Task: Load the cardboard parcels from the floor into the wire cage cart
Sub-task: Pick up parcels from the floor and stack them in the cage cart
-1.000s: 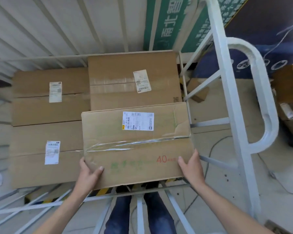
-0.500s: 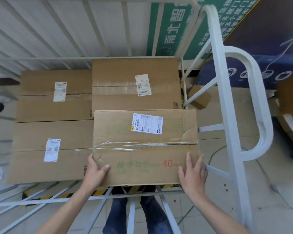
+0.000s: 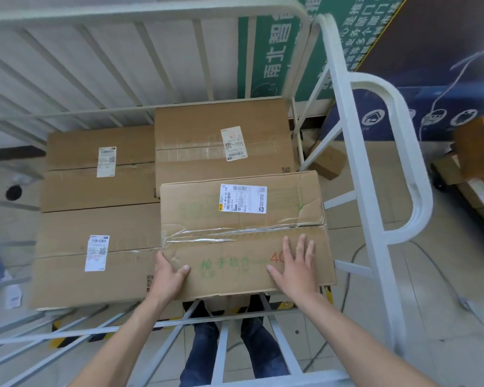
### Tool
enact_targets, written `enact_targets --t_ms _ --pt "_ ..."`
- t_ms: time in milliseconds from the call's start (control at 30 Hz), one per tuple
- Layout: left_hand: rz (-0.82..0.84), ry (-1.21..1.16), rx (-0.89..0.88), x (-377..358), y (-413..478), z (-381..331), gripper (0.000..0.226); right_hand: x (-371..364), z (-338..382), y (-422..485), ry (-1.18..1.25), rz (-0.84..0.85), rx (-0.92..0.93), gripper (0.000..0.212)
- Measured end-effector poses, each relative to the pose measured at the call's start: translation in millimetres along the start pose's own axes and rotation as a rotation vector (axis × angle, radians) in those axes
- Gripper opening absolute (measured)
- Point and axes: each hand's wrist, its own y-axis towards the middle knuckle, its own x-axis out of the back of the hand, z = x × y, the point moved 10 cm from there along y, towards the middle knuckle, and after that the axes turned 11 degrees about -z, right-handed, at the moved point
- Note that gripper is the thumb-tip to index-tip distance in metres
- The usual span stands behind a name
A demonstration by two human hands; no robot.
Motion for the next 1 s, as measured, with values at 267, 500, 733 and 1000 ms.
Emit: enact_targets --t_ms 267,500,733,1000 --pt "0.051 0.268 -0.483 20.1 -122.8 -127.5 0.078 93.4 -16.6 -86.3 0.235 -0.154 0.064 0.076" --pt "0.187 0.327 -0.962 28.8 -292.7 -229.9 0.069 205.3 -37.8 -211.7 0.408 -0.507 -0.024 0.075" --pt "0.344 0.279 -1.224 -11.3 -447.2 -274.2 0.060 245.3 -128.5 -354.4 0.500 -0.715 -0.278 0.076" --pt "0.766 0.427 -1.510 -142.5 -678.3 -241.1 0.062 166.7 -289.6 -537.3 0.595 -0.820 -0.778 0.076"
